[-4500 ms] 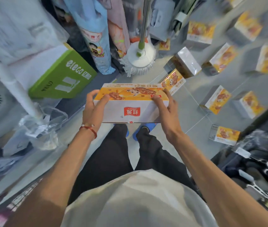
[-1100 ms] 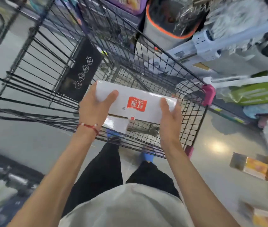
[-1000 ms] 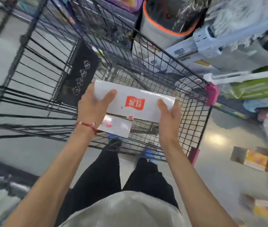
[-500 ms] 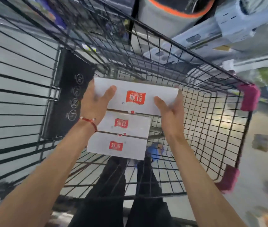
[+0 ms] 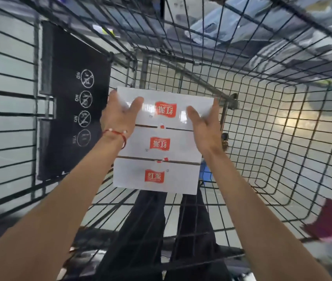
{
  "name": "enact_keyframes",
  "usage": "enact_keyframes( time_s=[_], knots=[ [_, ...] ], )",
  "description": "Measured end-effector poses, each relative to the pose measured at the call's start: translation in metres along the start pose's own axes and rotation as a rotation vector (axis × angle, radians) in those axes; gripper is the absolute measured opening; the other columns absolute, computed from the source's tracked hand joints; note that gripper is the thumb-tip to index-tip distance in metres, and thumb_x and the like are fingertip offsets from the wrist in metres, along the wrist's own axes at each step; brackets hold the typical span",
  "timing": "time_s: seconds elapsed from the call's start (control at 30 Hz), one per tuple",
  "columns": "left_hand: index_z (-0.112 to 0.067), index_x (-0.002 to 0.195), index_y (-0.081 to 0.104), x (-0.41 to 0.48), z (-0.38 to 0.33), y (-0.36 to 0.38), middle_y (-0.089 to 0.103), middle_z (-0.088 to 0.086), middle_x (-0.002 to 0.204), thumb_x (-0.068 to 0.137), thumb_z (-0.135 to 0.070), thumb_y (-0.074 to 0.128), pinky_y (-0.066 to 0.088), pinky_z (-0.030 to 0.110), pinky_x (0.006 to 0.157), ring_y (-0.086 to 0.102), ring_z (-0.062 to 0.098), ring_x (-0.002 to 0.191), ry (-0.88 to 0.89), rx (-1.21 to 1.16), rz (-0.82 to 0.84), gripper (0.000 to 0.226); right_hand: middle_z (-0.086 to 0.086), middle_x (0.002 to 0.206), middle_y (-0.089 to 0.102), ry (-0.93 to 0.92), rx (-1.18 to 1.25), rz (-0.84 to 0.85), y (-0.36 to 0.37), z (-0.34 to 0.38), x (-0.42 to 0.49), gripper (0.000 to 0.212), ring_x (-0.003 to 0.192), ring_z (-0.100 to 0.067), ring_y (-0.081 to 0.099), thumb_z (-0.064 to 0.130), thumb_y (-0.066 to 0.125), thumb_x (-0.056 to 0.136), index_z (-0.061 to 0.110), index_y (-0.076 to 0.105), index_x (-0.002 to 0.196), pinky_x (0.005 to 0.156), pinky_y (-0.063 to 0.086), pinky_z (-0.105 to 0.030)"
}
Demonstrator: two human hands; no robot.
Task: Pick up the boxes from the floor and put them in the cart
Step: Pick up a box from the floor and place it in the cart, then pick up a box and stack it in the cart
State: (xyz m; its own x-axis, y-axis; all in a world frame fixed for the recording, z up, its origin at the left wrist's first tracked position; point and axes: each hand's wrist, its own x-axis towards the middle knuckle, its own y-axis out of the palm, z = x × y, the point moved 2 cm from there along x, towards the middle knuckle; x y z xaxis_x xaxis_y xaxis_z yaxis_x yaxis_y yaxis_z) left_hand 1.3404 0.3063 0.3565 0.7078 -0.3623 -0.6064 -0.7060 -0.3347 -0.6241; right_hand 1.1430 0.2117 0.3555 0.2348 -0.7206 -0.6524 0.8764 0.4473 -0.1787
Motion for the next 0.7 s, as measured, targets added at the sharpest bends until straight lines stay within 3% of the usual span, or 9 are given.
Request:
enact_keyframes(
  time_s=[0.13,0.2,0.37,0.43,0.5,0.6,0.7],
  knots=[
    [-0.019,0.145,0.039,0.004,0.003,0.006,0.061,0.009,0.13,0.088,-0.052,0.064,0.047,0.042,0.101,0.057,0.033,0.12,-0.038,0.041,0.027,0.07,0.022,0.117,0.058,-0.007,-0.031,0.011,0.001,-0.002,0.004,0.064,0.09,0.03,0.058,0.017,0.061,0.104,0.017,0.025,0.157,0.072,0.046,0.001],
    [-0.019,0.144,0.04,0.003,0.005,0.008,0.063,0.009,0.128,0.088,-0.049,0.065,0.05,0.043,0.098,0.06,0.032,0.117,-0.034,0.021,0.023,0.068,0.03,0.113,0.049,-0.02,-0.048,0.018,0.0,-0.001,0.003,0.068,0.087,0.037,0.052,0.014,0.06,0.105,0.009,0.02,0.159,0.071,0.043,0.005],
    [-0.019,0.139,0.047,-0.001,0.011,0.006,0.066,0.004,0.123,0.088,-0.044,0.068,0.052,0.041,0.097,0.063,0.026,0.113,-0.052,-0.048,0.031,0.06,0.039,0.105,0.043,-0.02,-0.064,0.023,0.001,-0.004,0.004,0.069,0.082,0.038,0.051,0.017,0.061,0.105,0.011,0.02,0.16,0.068,0.043,0.005],
    [-0.019,0.136,0.048,-0.001,0.014,0.005,0.066,0.001,0.12,0.089,-0.044,0.067,0.051,0.036,0.09,0.063,0.023,0.11,-0.07,-0.068,0.05,0.056,0.037,0.106,0.052,-0.014,-0.088,0.022,0.001,-0.008,0.005,0.065,0.086,0.03,0.059,0.023,0.062,0.104,0.022,0.024,0.156,0.07,0.05,-0.002],
    [-0.019,0.134,0.048,-0.001,0.016,0.006,0.063,-0.001,0.116,0.092,-0.043,0.064,0.046,0.033,0.084,0.061,0.022,0.107,-0.078,-0.088,0.07,0.052,0.019,0.117,0.066,-0.006,-0.083,0.029,0.002,-0.01,0.004,0.052,0.099,0.008,0.07,0.026,0.063,0.104,0.036,0.029,0.142,0.079,0.061,-0.02],
    [-0.016,0.136,0.043,-0.002,0.017,0.007,0.061,0.003,0.122,0.095,-0.042,0.06,0.047,0.035,0.088,0.059,0.022,0.108,-0.066,-0.109,0.108,0.051,0.003,0.129,0.065,-0.004,-0.073,0.033,0.002,-0.01,0.004,0.052,0.114,-0.012,0.069,0.024,0.063,0.103,0.028,0.031,0.143,0.095,0.061,-0.041],
    [-0.012,0.135,0.044,-0.005,0.014,0.005,0.06,0.005,0.121,0.096,-0.039,0.059,0.045,0.034,0.087,0.058,0.025,0.11,-0.085,-0.096,0.105,0.05,-0.002,0.134,0.063,0.028,-0.08,0.097,0.0,-0.007,-0.001,0.05,0.12,-0.018,0.066,0.018,0.06,0.104,0.029,0.029,0.142,0.102,0.057,-0.044]
  ],
)
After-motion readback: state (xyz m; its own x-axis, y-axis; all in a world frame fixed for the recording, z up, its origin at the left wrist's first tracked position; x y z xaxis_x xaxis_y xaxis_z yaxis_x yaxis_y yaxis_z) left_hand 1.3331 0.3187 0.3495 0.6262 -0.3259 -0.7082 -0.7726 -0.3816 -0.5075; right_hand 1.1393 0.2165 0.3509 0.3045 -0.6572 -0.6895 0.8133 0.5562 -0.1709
